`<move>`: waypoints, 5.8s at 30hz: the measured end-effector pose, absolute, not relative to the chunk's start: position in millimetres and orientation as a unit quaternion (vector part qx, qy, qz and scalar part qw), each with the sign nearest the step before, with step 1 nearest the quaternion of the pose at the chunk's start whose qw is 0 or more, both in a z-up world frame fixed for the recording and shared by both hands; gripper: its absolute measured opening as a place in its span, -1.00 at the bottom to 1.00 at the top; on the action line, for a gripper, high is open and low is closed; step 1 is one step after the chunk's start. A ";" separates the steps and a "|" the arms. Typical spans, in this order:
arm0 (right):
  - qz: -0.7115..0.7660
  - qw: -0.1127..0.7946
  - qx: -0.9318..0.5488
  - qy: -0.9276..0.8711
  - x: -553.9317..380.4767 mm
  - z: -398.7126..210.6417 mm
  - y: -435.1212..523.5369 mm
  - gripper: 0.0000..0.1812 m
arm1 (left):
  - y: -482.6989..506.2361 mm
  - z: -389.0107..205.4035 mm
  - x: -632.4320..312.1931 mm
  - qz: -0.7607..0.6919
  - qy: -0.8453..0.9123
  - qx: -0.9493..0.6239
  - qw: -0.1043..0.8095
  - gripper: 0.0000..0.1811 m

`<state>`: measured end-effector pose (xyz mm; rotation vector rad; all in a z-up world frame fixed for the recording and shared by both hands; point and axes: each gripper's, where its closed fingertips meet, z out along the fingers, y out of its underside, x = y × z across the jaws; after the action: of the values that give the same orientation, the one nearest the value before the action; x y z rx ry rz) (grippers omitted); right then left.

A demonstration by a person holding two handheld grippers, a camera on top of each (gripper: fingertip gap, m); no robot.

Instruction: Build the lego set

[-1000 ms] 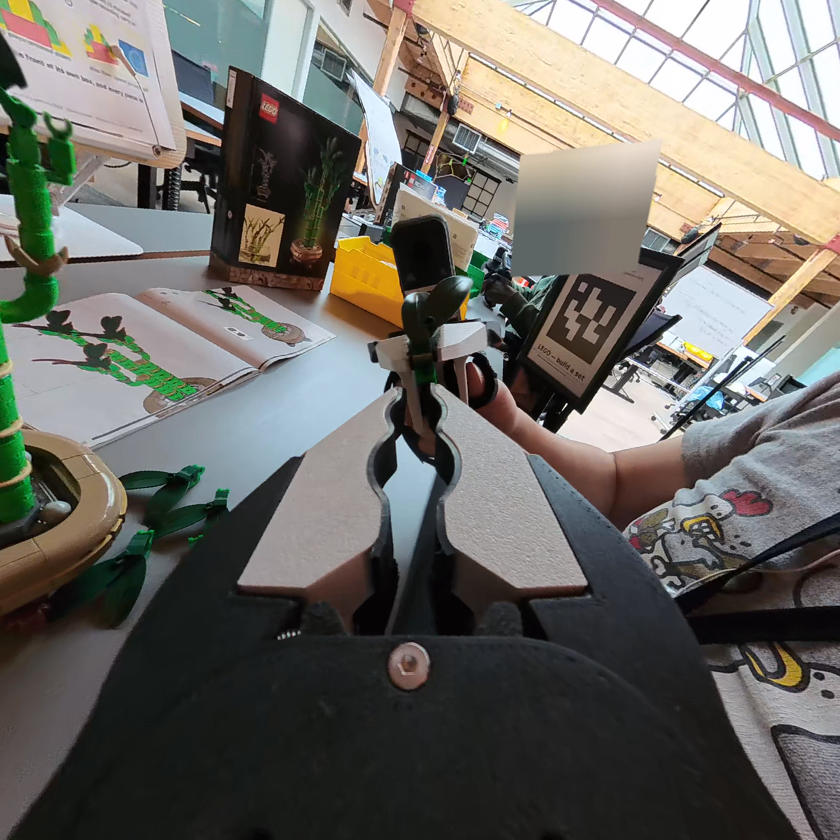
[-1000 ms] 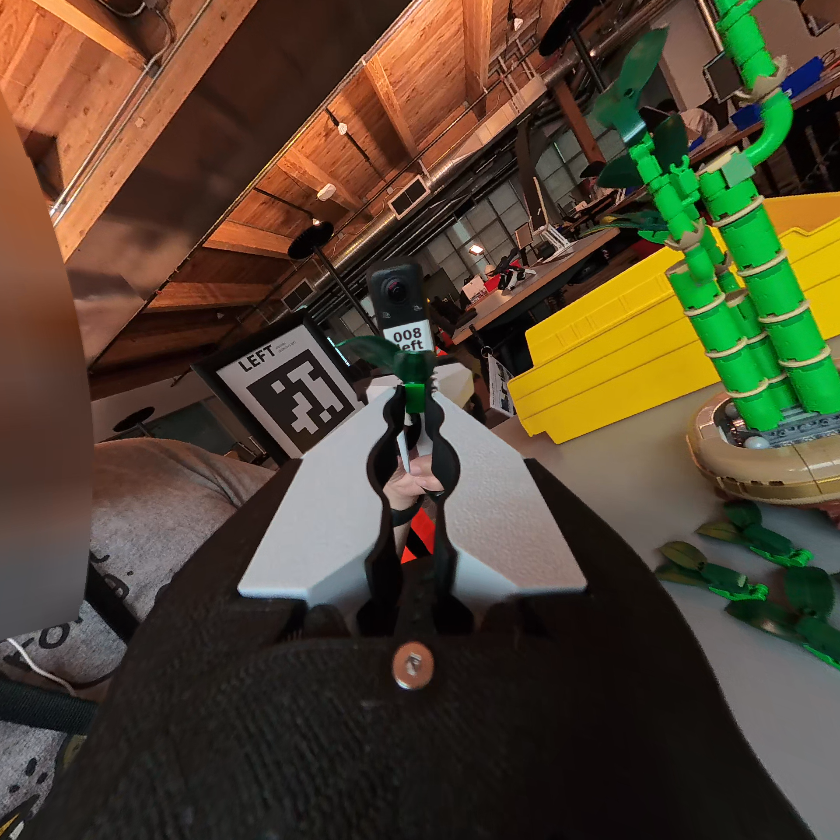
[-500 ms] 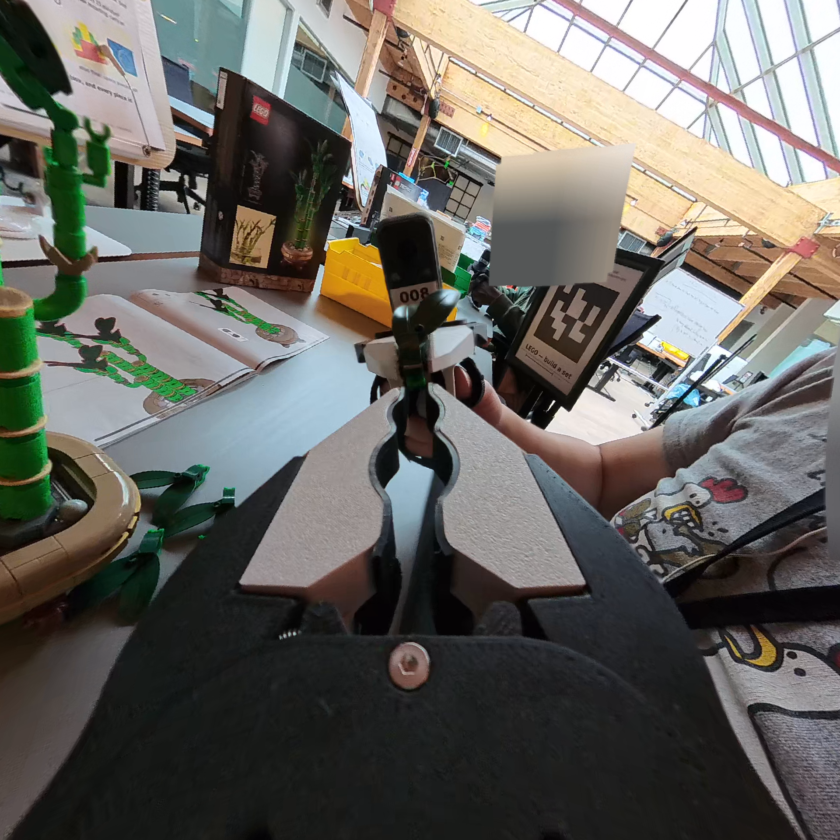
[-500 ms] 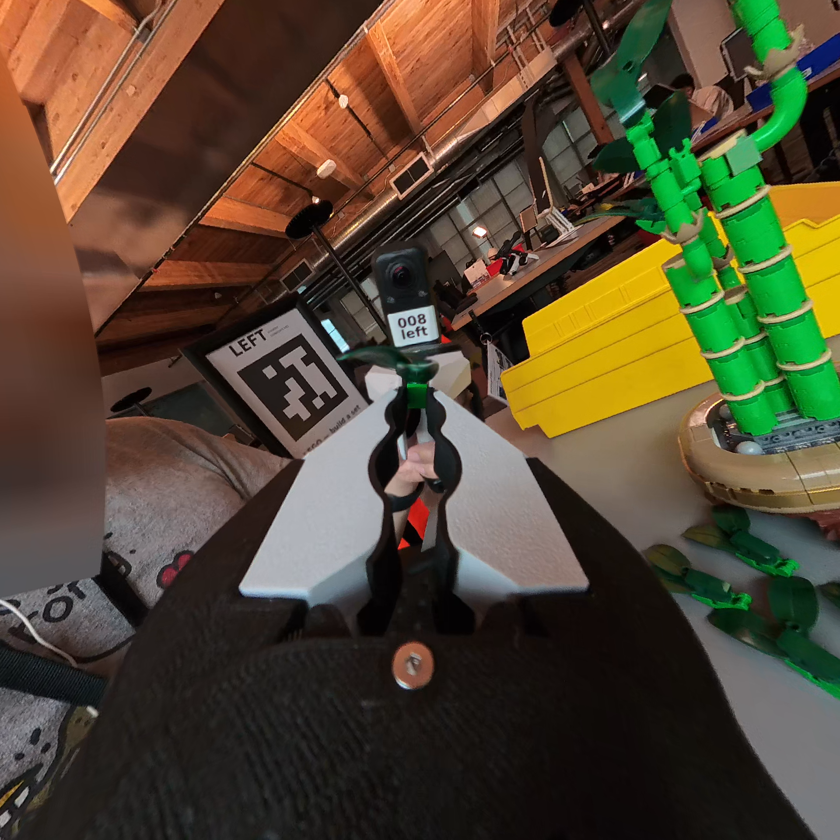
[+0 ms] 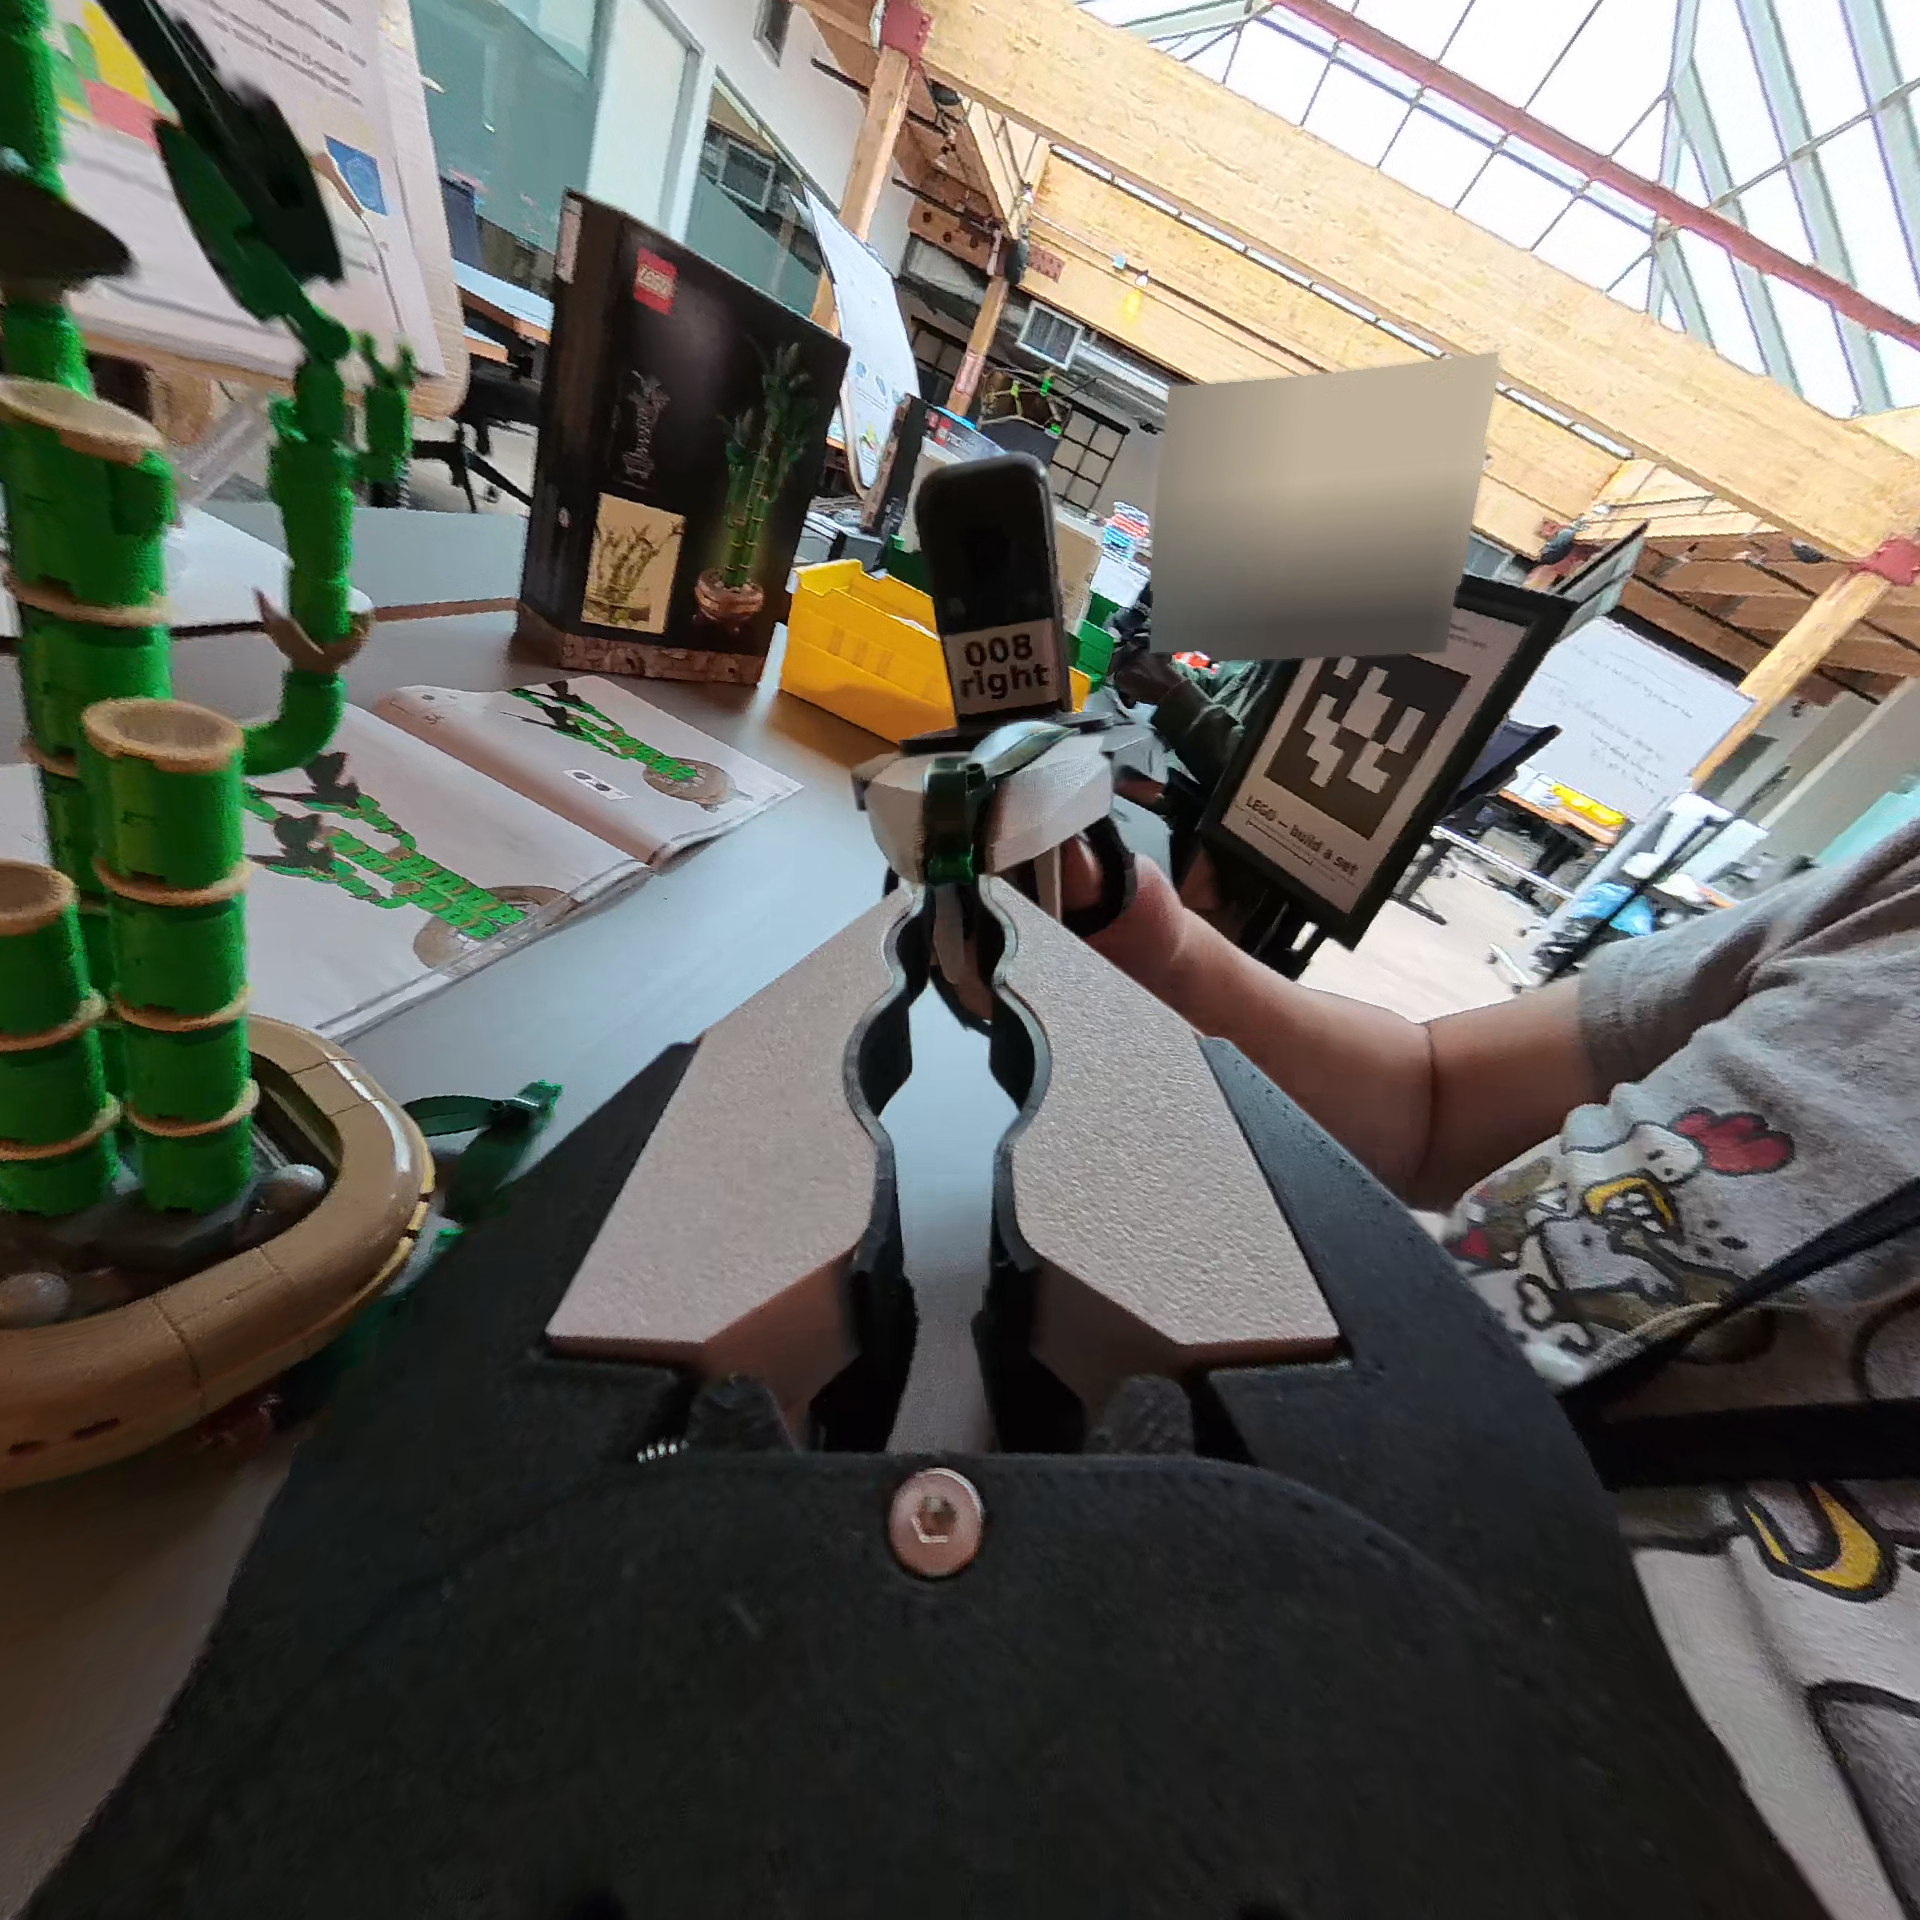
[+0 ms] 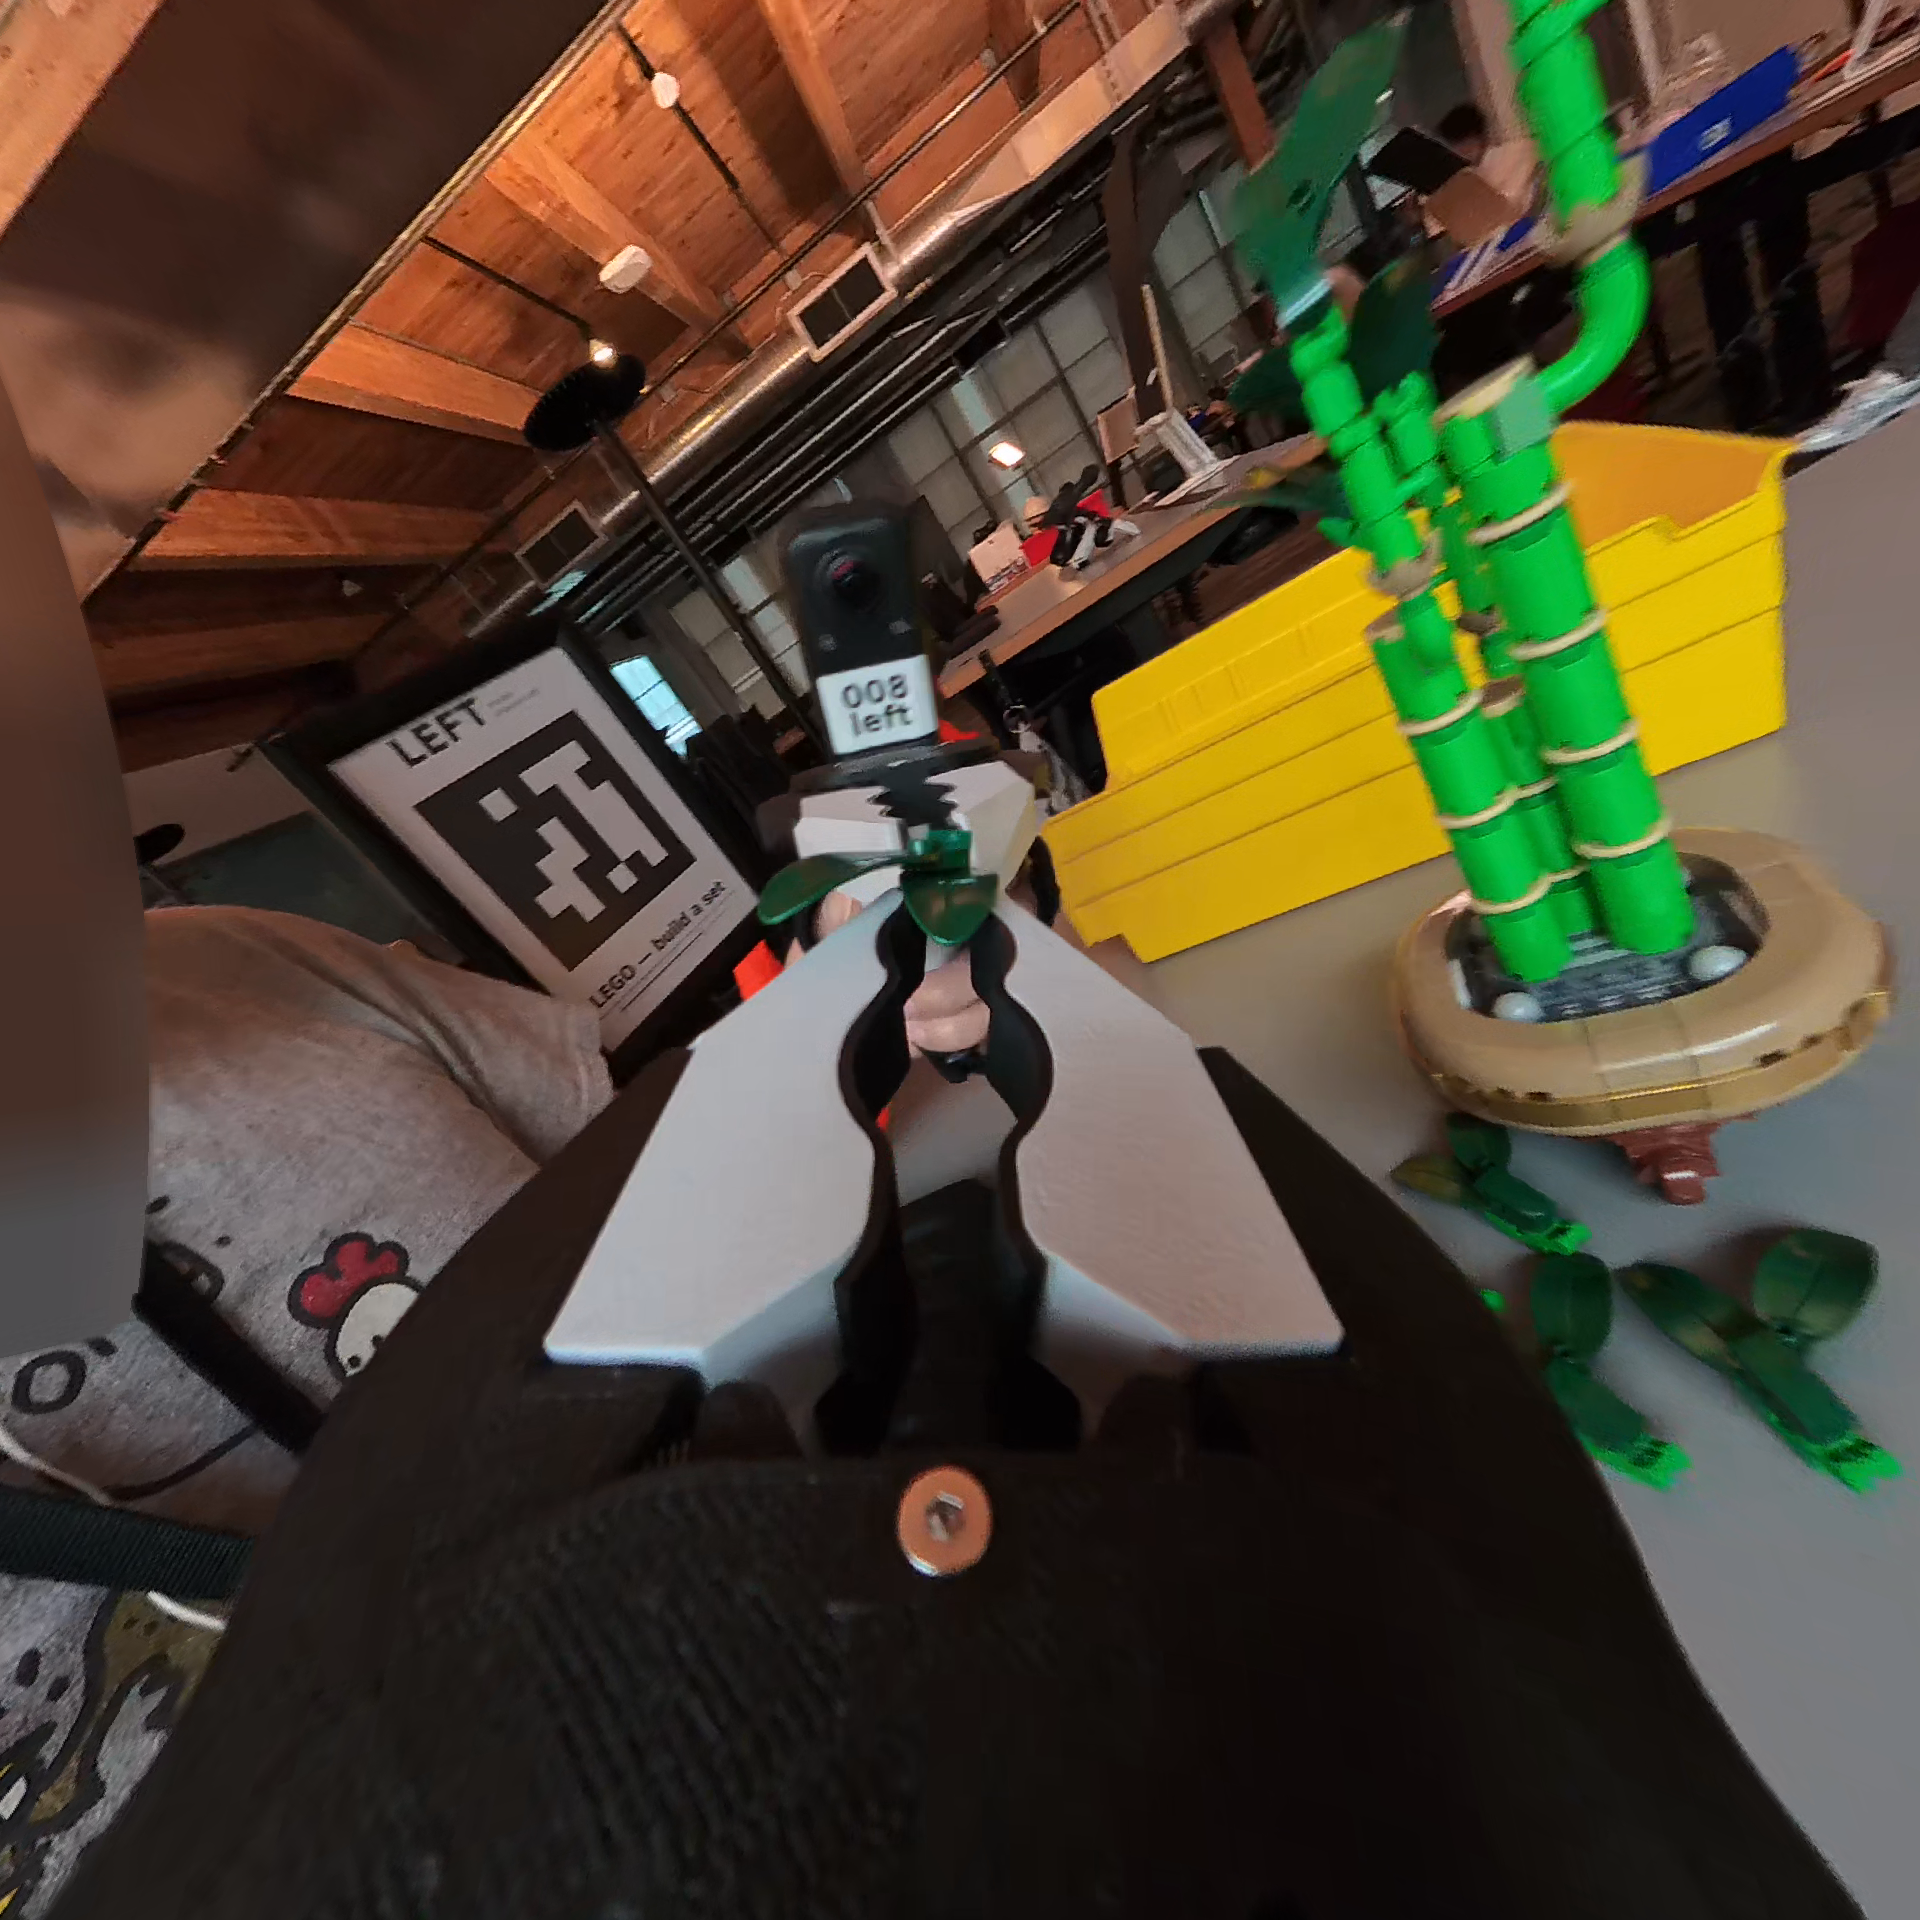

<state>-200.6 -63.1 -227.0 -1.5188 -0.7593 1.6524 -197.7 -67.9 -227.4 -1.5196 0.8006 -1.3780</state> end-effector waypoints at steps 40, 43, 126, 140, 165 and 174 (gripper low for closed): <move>0.285 0.358 -0.791 -0.406 -218.7 -183.4 36.2 -0.92 | 49.8 -207.0 -211.9 -0.148 0.281 -0.648 0.692 -0.88; 0.255 0.337 -0.803 -0.420 -217.4 -184.8 35.6 -0.92 | 49.1 -207.4 -210.8 -0.144 0.285 -0.648 0.692 -0.88; 0.326 0.389 -0.697 -0.506 -156.0 -337.4 -7.3 -0.66 | 10.9 -267.9 -265.4 -0.114 0.220 -0.726 0.642 -0.41; 0.322 0.385 -0.604 -0.619 -204.0 -341.6 35.5 -0.18 | 36.0 -342.5 -250.6 -0.114 0.217 -0.818 0.520 -0.02; 0.219 0.392 -0.668 -0.594 -205.0 -358.6 37.4 -0.30 | 34.3 -361.6 -265.8 -0.160 0.347 -0.842 0.380 0.00; 0.242 0.384 -0.677 -0.579 -196.8 -355.6 30.2 -0.36 | 32.8 -356.2 -284.4 -0.168 0.280 -0.847 0.420 -0.16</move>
<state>-196.8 30.2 -355.6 -1.7250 -1.4762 0.6160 -284.4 32.8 -356.2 -2.1236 0.7014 -0.4203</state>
